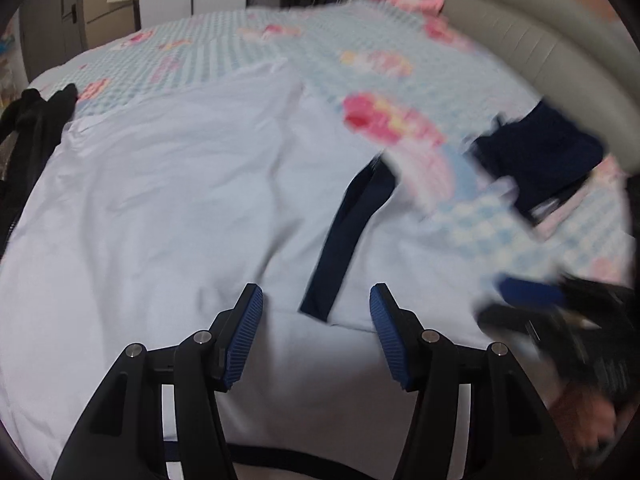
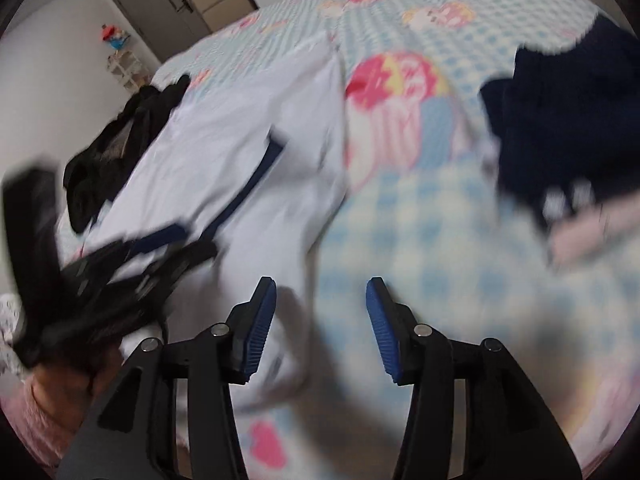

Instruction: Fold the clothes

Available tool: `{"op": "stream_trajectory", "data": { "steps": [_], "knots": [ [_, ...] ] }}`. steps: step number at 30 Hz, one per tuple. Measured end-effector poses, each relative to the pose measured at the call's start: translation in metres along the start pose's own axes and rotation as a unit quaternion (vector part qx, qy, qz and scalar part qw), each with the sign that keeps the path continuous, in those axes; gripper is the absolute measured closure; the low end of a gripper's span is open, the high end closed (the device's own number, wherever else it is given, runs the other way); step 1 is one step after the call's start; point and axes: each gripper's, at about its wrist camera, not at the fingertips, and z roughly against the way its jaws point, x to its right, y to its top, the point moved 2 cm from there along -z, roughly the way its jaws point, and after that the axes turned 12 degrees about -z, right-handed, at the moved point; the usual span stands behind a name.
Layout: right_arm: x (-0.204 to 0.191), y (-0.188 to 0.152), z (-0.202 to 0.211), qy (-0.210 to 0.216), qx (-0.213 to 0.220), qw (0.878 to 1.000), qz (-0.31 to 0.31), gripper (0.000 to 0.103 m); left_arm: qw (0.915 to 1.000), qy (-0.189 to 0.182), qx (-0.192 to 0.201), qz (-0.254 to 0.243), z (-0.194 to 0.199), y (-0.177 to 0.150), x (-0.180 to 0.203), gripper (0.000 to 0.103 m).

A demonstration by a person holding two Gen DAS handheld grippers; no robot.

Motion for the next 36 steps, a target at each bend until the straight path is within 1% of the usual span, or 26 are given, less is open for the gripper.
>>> {"op": "stream_trajectory", "data": {
  "steps": [1,3,5,7,8,10,11,12,13,14,15,16,19,20,22,24,25,26,28,30,31,33,34,36],
  "knots": [
    [-0.006,-0.01,-0.004,-0.021,-0.003,1.0,0.014,0.054,0.9999,0.007,-0.008,-0.003,-0.003,-0.002,0.0,0.045],
    [-0.012,-0.023,-0.008,-0.066,-0.002,0.997,0.044,0.054,1.0,0.007,0.0,0.0,0.006,-0.006,0.0,0.045],
    [-0.011,-0.027,-0.004,-0.081,0.007,0.996,0.039,0.054,0.9998,-0.004,0.018,-0.008,0.018,-0.01,0.004,0.045],
    [-0.009,-0.028,0.002,-0.077,0.017,0.997,0.019,0.053,0.9992,-0.015,0.034,-0.016,0.03,-0.014,0.008,0.045],
    [-0.011,-0.028,0.005,-0.072,0.024,0.997,0.013,0.053,0.9992,-0.019,0.032,-0.014,0.032,-0.018,0.008,0.045],
    [-0.02,-0.028,0.007,-0.068,0.036,0.997,0.02,0.053,0.9991,-0.029,0.03,-0.011,0.035,-0.027,0.007,0.045],
    [-0.025,-0.028,0.008,-0.071,0.041,0.996,0.029,0.053,0.999,-0.034,0.028,-0.01,0.037,-0.031,0.007,0.045],
    [-0.028,-0.03,0.007,-0.082,0.043,0.995,0.035,0.053,0.9988,-0.039,0.027,-0.008,0.038,-0.035,0.007,0.045],
    [-0.028,-0.032,0.004,-0.103,0.042,0.993,0.04,0.053,0.9987,-0.044,0.026,-0.007,0.04,-0.04,0.007,0.045],
    [-0.018,-0.037,0.01,-0.122,0.04,0.991,0.043,0.053,0.9985,-0.049,0.024,-0.006,0.042,-0.044,0.007,0.045],
    [-0.02,-0.039,0.01,-0.139,0.049,0.988,0.055,0.052,0.998,-0.057,0.027,-0.003,0.045,-0.048,0.006,0.045],
    [-0.022,-0.041,0.011,-0.155,0.058,0.984,0.068,0.052,0.9943,-0.088,0.059,0.007,0.059,-0.049,0.004,0.045],
    [-0.047,-0.04,0.022,-0.184,0.12,0.968,0.122,0.052,0.9944,-0.058,0.089,0.007,0.083,-0.044,-0.009,0.043],
    [-0.054,-0.038,0.026,-0.173,0.132,0.969,0.12,0.052,0.9964,-0.029,0.08,0.005,0.082,-0.043,-0.015,0.043],
    [-0.068,-0.031,0.031,-0.137,0.139,0.976,0.099,0.05,0.9979,-0.006,0.059,0.026,0.078,-0.046,-0.038,0.043],
    [-0.09,-0.027,0.024,-0.103,0.117,0.982,0.11,0.05,0.9964,-0.023,0.046,0.067,0.078,-0.056,-0.062,0.043],
    [-0.101,-0.028,0.016,-0.099,0.108,0.982,0.123,0.05,0.9953,-0.028,0.04,0.084,0.075,-0.061,-0.072,0.043],
    [-0.113,-0.029,0.008,-0.095,0.1,0.981,0.137,0.05,0.9952,-0.023,0.03,0.09,0.073,-0.067,-0.078,0.043],
    [-0.134,-0.035,-0.008,-0.092,0.081,0.98,0.158,0.05,0.9962,0.002,0.009,0.086,0.074,-0.087,-0.087,0.043],
    [-0.149,-0.041,-0.025,-0.091,0.066,0.979,0.169,0.05,0.9964,0.004,0.0,0.085,0.075,-0.101,-0.09,0.044],
    [-0.152,-0.045,-0.033,-0.095,0.059,0.979,0.17,0.05,0.9956,-0.002,0.004,0.094,0.079,-0.108,-0.092,0.044],
    [-0.152,-0.055,-0.049,-0.097,0.044,0.98,0.169,0.05,0.9904,-0.04,0.04,0.127,0.094,-0.123,-0.098,0.044],
    [-0.151,-0.061,-0.053,-0.098,0.037,0.98,0.169,0.05,0.9892,-0.029,0.052,0.134,0.102,-0.131,-0.104,0.044],
    [-0.15,-0.072,-0.05,-0.093,0.044,0.981,0.165,0.05,0.986,-0.007,0.077,0.148,0.12,-0.145,-0.115,0.044]
  ]
}}
